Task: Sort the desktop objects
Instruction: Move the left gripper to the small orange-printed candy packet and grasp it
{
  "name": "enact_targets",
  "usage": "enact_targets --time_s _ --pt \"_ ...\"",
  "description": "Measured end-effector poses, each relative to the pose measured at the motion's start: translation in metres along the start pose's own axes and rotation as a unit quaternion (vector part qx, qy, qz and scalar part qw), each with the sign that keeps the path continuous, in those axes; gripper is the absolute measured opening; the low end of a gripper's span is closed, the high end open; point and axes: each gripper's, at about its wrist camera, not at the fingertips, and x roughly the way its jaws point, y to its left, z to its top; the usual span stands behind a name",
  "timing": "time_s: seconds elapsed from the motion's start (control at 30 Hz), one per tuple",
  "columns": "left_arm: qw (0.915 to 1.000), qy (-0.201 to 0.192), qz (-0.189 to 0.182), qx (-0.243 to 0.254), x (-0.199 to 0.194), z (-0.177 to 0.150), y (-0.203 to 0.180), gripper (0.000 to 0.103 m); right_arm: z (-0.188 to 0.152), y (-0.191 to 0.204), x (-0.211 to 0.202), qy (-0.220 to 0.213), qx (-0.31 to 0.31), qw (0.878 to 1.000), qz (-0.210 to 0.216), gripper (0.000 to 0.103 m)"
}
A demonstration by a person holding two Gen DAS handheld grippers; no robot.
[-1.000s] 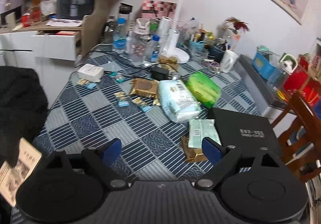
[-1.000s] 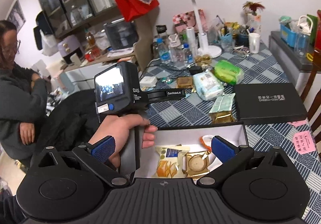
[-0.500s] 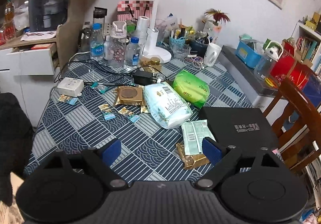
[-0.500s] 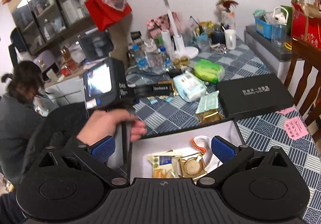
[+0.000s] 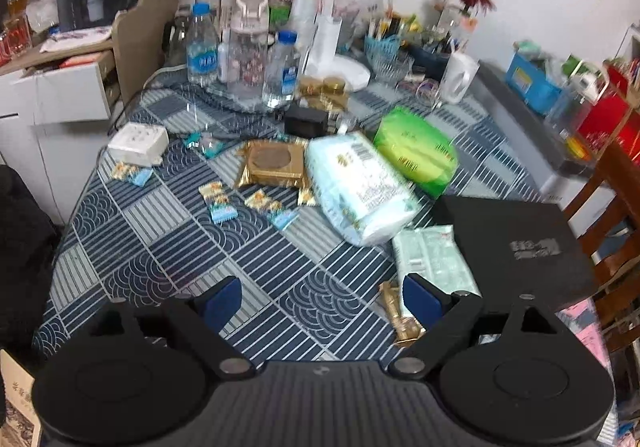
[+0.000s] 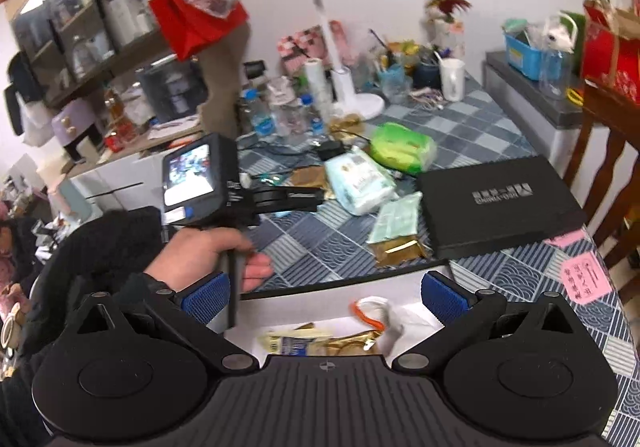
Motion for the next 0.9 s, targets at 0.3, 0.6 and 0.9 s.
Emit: enact_targets --time_s 0.3,0.6,0.9 --pt "0.9987 0.036 0.037 -0.001 0.052 0.004 0.030 0.103 -0.002 -0.044 0.033 0.027 0.056 0.998 -0.022 0.103" --pt "0.9952 0.053 0.080 0.020 0.093 0.000 0.070 0.103 0.009 -0.043 0.073 0.020 0.073 0.997 0.026 0.103" --pt "0.9927 0.068 0.089 -0.045 0.137 0.046 0.116 0.103 0.000 -0.043 0.120 0.076 0.084 0.993 0.016 0.103"
